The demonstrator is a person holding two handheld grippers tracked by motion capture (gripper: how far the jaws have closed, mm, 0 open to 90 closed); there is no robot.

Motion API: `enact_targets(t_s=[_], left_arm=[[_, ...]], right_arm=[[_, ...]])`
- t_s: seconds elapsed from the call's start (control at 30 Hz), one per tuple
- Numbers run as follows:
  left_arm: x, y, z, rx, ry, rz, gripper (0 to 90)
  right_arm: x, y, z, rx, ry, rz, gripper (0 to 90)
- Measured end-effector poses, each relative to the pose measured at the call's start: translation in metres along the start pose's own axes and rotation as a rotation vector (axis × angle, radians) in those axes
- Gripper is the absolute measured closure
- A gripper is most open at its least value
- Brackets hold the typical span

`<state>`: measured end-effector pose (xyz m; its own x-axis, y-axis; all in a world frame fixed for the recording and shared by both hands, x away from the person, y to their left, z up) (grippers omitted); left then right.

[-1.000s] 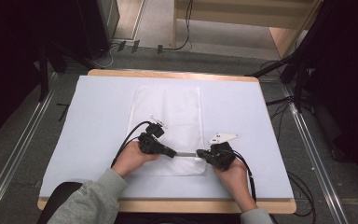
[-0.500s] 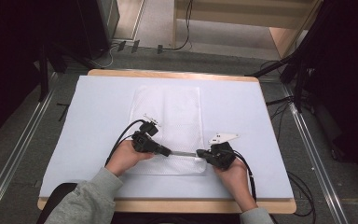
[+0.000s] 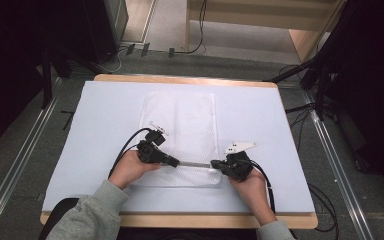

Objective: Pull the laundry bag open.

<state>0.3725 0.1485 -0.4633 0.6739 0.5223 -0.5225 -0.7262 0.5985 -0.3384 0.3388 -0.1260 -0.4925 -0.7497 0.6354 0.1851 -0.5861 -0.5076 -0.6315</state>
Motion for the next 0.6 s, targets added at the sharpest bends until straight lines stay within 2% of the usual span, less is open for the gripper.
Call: enact_targets(t_s=[0.23,0.6], left_arm=[[0.001,0.003,0.002,0.008,0.000,0.005,88.2],[0.005,0.009,0.012,-0.010,0.001,0.019,88.2]], right_arm=[[-0.001,0.000,0.000,0.002,-0.009,0.002,90.0],[-0.002,-0.001,-0.001,0.006,-0.025,0.005,90.0]])
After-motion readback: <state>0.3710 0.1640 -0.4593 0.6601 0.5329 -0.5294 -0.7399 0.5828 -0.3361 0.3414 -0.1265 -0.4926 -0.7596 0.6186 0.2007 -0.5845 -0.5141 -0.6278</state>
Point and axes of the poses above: each handheld gripper's, and its own axes: z roughly backward along the jaws, y roughly out of its underside, x roughly to its left, the point moved 2 cm from there along -z, roughly forward along the jaws, and after that the axes turned 7 degrees about x, right-handed, at the moved point
